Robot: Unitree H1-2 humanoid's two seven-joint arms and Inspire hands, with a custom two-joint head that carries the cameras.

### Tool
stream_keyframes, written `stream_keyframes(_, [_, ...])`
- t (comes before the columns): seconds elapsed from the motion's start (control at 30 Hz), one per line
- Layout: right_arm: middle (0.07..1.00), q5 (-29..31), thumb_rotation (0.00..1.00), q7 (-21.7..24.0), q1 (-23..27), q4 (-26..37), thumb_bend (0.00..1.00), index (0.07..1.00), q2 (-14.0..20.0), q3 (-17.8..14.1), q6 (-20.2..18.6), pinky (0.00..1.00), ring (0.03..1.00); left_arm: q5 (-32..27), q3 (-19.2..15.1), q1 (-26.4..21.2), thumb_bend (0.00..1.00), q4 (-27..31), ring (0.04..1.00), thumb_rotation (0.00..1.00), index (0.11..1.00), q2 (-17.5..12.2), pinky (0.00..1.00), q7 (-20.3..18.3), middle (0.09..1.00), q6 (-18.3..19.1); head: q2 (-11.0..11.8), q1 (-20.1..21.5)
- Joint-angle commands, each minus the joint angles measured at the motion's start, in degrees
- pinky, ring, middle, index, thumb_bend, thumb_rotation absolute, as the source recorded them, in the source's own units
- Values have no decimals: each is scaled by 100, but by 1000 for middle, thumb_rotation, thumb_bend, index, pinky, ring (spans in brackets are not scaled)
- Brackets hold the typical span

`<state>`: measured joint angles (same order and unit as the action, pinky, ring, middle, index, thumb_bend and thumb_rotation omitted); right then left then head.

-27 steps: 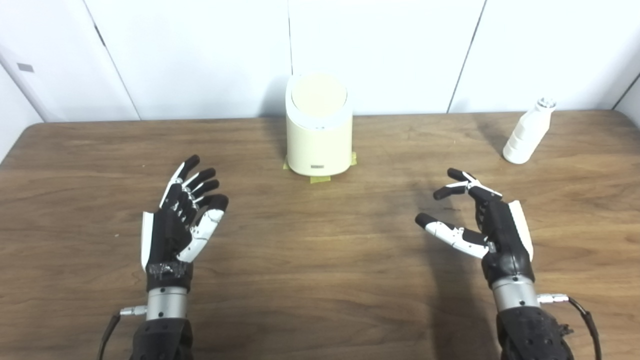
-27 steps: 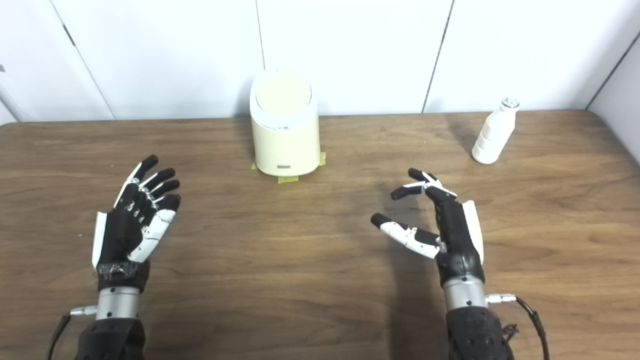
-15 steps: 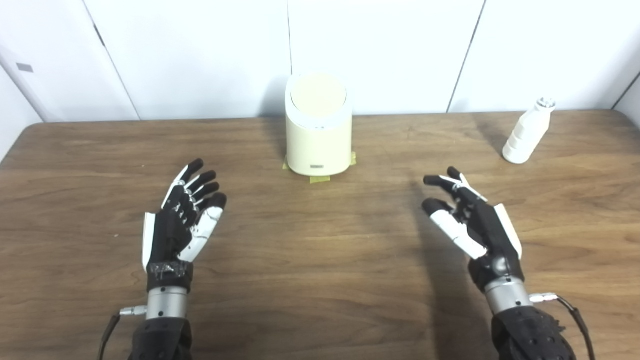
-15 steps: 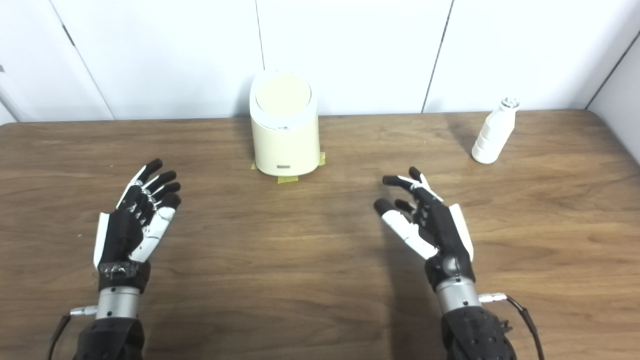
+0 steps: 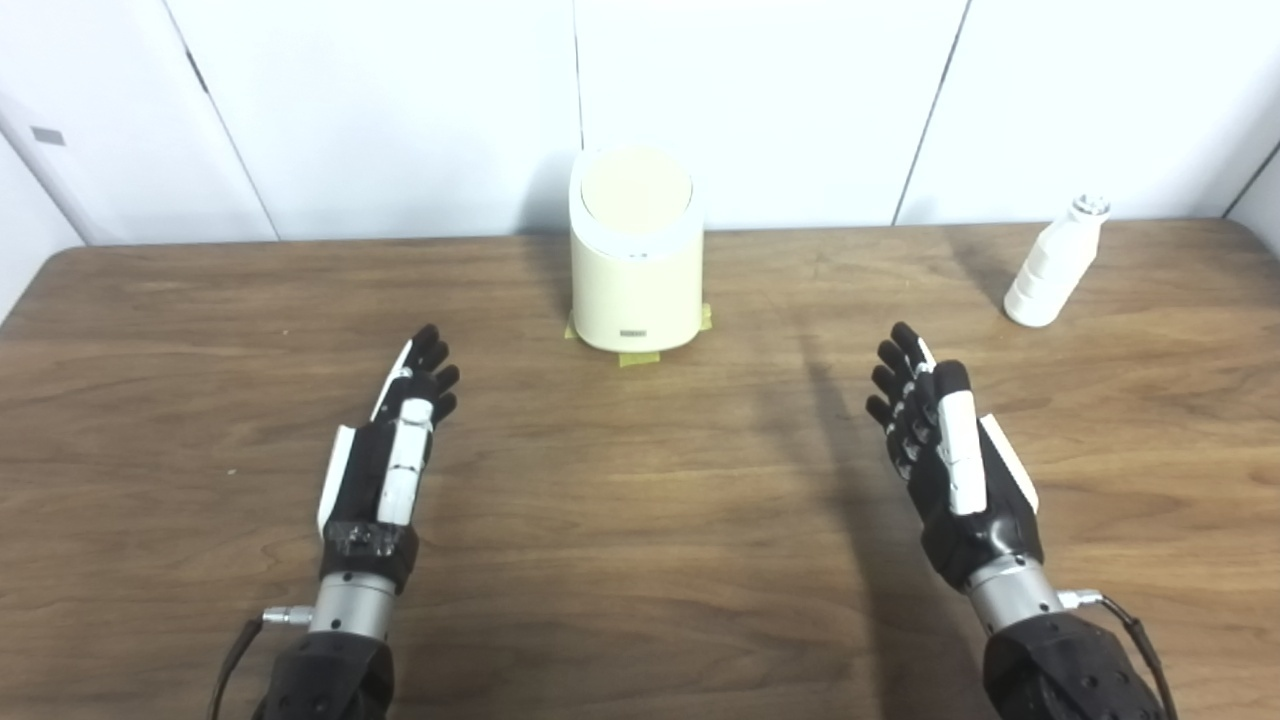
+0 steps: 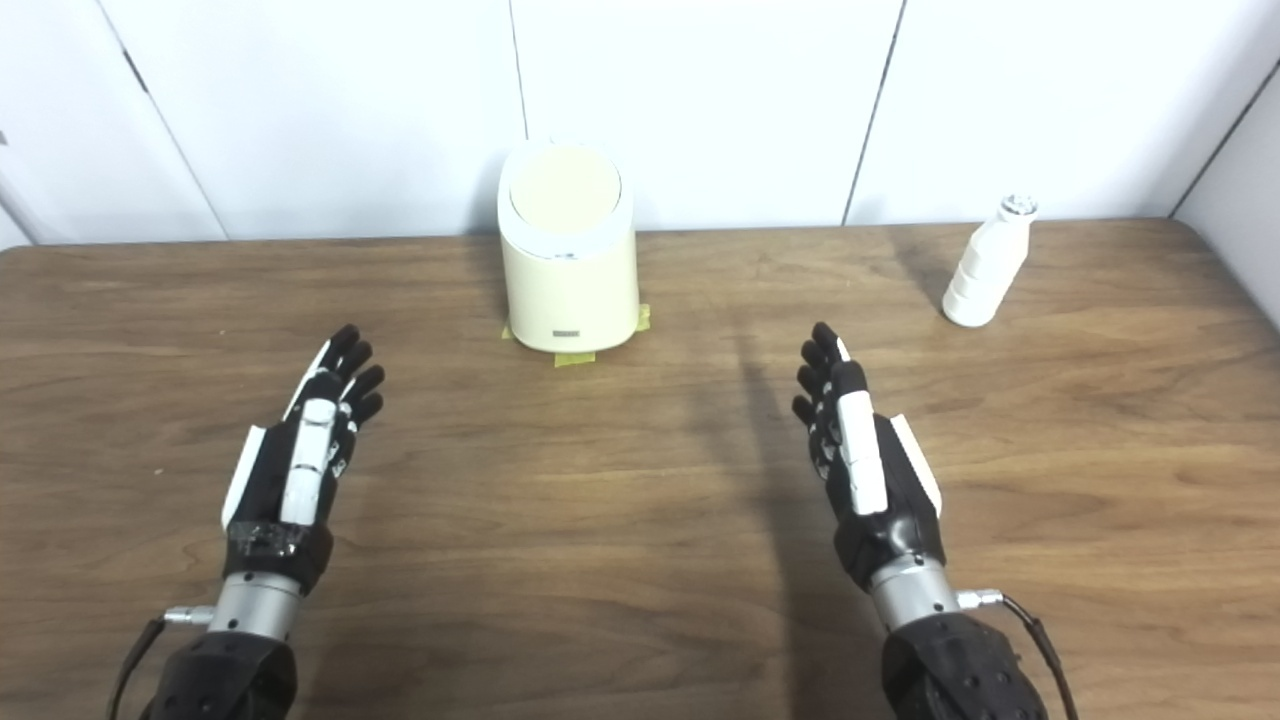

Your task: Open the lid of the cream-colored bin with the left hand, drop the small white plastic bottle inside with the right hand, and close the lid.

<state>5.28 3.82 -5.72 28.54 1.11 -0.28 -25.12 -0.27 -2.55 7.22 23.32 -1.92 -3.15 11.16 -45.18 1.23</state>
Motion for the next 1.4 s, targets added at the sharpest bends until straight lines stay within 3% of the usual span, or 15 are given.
stream_keyframes(0.0, [1000,93,1000,55,-191,73,610,1000,13,-8,312,1000,1000,3,45,715,604,137,936,949,1000,-56,933,-28,965,-183,97,-56])
stream_keyframes(0.07, [1000,109,1000,47,-225,23,613,1000,15,-14,383,1000,1000,54,54,728,607,73,934,945,997,-33,925,1,959,-251,218,-121])
stream_keyframes(0.13, [1000,119,1000,44,-273,-51,607,1000,8,-21,513,1000,1000,66,53,736,615,-29,932,923,994,-5,922,25,951,-338,481,-182])
stream_keyframes(0.17, [1000,124,1000,46,-289,-79,602,1000,7,-22,563,1000,1000,61,50,737,619,-66,932,902,994,5,922,32,947,-367,481,-182])
stream_keyframes(0.2, [1000,121,1000,51,-311,-129,600,1000,5,-18,632,1000,1000,36,40,736,620,-129,932,895,993,14,922,34,945,-413,674,-156])
stream_keyframes(0.23, [1000,102,1000,44,-327,-153,601,1000,6,-13,674,1000,1000,6,34,727,622,-165,933,884,994,21,925,31,944,-428,674,-156])
stream_keyframes(0.3, [1000,44,1000,31,-367,-227,602,1000,14,9,784,1000,1000,60,42,711,602,-262,929,866,990,17,925,56,938,-483,936,-159])
stream_keyframes(0.53, [983,42,1000,41,-465,-503,554,991,9,14,1112,973,993,424,88,697,579,-608,906,853,961,15,900,194,910,-777,1395,-246])
stream_keyframes(0.67, [971,51,1000,73,-491,-719,529,976,37,8,1355,968,983,524,69,663,551,-703,901,744,949,90,876,296,902,-845,1659,-262])
stream_keyframes(0.87, [967,1,1000,102,-499,-1013,544,965,62,15,1626,958,975,681,34,403,606,-526,872,624,948,80,821,434,891,-610,1879,-209])
stream_keyframes(0.97, [964,-64,1000,112,-476,-1145,565,979,77,25,1724,950,970,639,-55,154,621,-375,851,486,929,79,786,467,875,-447,1970,-188])
stream_keyframes(1.17, [965,-123,1000,115,-392,-1416,561,989,61,26,1925,943,971,716,-104,-399,675,-87,839,378,874,75,808,562,833,-75,2120,-184])
stream_keyframes(1.37, [960,-310,1000,112,-341,-1517,547,998,50,112,1966,920,961,817,-115,-1040,710,13,838,373,847,7,818,595,823,257,2176,-21])
